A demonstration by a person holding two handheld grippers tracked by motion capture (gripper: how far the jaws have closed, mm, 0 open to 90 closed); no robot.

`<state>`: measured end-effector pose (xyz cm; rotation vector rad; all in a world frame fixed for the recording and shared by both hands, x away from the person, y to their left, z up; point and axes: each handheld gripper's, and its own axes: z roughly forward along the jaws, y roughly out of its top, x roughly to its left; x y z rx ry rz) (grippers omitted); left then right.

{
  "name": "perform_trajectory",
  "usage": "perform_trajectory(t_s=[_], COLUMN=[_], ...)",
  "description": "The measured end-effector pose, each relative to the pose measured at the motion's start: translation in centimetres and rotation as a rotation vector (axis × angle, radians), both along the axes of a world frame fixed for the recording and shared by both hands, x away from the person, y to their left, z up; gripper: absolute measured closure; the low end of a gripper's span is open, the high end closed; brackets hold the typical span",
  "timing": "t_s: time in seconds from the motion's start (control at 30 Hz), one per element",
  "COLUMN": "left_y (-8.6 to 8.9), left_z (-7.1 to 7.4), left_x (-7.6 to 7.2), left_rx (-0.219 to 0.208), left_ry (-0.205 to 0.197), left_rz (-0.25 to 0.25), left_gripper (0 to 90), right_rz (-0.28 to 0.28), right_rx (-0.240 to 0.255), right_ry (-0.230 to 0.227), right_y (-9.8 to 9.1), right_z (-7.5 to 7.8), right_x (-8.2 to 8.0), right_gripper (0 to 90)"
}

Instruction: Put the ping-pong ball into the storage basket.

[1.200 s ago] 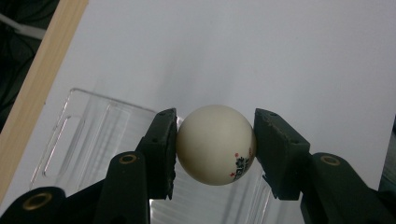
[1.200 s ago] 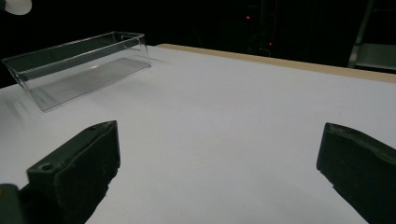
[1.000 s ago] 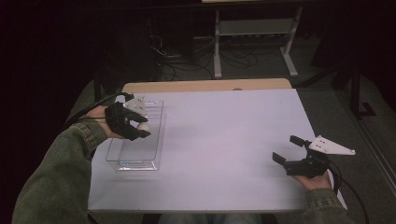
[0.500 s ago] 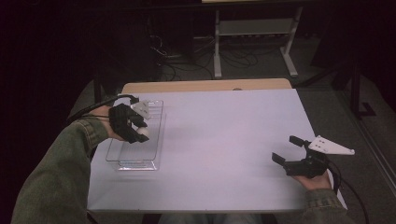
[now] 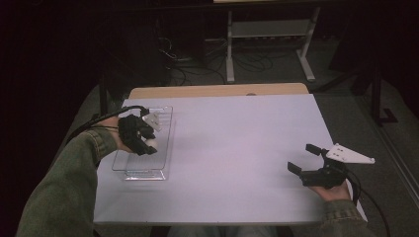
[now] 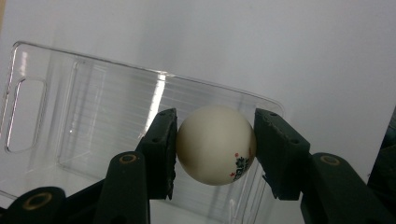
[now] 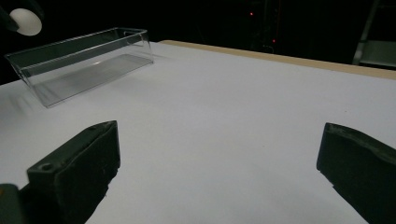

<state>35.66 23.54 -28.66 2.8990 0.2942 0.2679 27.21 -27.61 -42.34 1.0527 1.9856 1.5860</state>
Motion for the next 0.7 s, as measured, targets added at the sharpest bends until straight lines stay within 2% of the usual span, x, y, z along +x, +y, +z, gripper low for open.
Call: perform_trajectory(t_s=[0.27,0.7], left_y=[0.0,-0.1], left_z=[-0.9,-2.2], left_x=[0.2,0.3], left_rx=[0.017,0.046], left_ry=[0.018,0.042], left_rz=[0.002,-0.002], left_gripper=[51.0,50.9], right_rz=[0.011,0.009], right_rx=[-0.002,0.001], right_ry=[0.012,0.005], right_y=[0.1,0.0], right_z=[-0.1,0.0], right_x=[0.1,0.0], right_gripper=[0.0,0.0])
